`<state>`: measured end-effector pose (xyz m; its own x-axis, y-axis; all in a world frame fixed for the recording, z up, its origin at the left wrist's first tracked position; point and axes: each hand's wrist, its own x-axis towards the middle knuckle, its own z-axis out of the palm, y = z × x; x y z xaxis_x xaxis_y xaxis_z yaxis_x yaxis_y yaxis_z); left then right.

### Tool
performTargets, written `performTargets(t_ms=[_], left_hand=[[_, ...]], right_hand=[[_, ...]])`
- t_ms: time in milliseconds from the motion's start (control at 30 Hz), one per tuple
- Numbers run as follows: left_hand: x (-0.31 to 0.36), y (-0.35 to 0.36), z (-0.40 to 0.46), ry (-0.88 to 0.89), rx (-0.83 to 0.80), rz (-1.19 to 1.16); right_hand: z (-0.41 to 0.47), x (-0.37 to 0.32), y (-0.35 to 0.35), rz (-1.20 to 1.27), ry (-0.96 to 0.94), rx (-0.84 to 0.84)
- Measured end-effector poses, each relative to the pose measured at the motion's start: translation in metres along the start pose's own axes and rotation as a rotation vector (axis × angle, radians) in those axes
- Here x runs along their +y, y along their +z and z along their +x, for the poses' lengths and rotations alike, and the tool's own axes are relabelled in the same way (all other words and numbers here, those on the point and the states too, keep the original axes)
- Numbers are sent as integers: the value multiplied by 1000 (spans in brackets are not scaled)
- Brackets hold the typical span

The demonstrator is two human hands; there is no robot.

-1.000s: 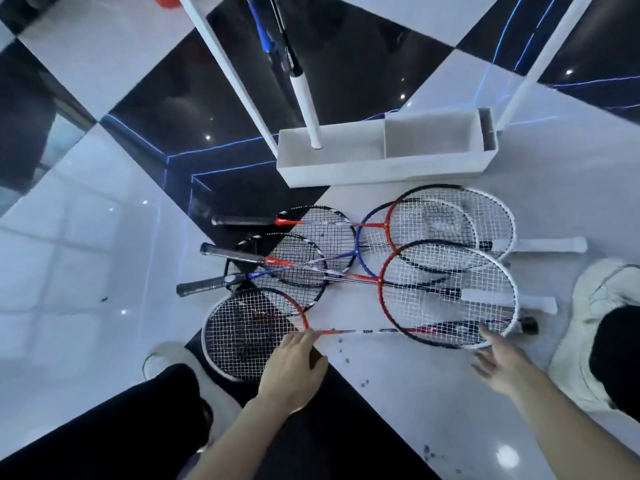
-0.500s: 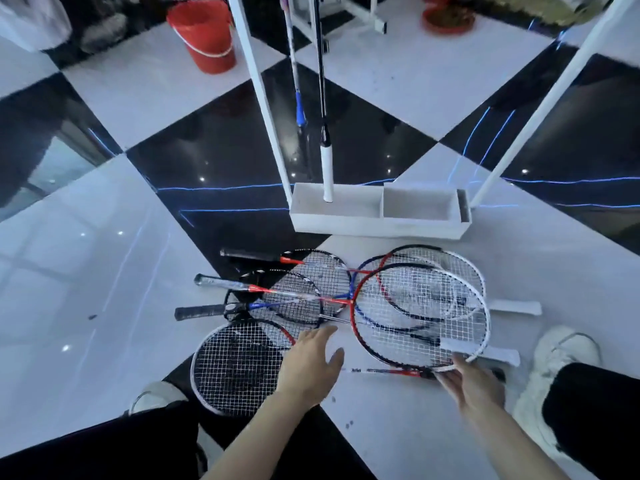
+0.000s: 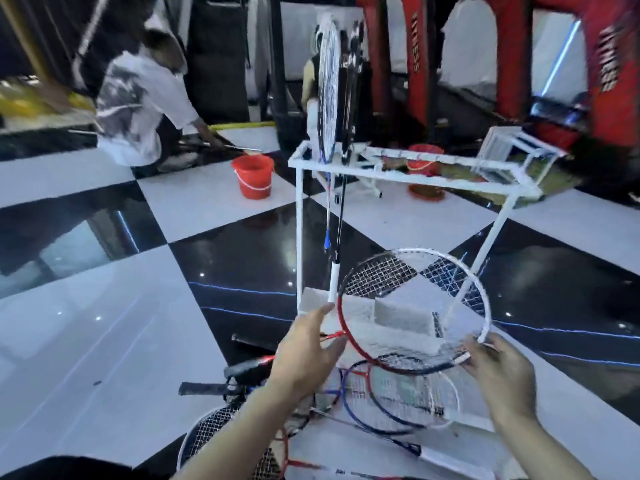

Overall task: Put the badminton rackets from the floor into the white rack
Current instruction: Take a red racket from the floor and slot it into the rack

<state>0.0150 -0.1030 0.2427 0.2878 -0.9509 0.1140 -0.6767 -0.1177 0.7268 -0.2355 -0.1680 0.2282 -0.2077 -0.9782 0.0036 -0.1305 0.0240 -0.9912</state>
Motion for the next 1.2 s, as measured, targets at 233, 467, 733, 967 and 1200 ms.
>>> performTargets(t_ms=[233,467,733,967,1200], left_hand=[[66,-76,4,16,162,-223],[75,-117,1,-96,-119,-318],[101,-120,-12,45,55,-394],[87,-162,9,-302,508,-844],[72,-184,13,-473,511,-1397]], right_hand=[[-17,-110,-14,-240,-424,-142],[-39,-173,-12,-250,-666,-257],[-34,-202,1,-305,-566,-224],[-31,-195,17,-409,-470,-309],[-29,-194,46,-731,-566,-345]])
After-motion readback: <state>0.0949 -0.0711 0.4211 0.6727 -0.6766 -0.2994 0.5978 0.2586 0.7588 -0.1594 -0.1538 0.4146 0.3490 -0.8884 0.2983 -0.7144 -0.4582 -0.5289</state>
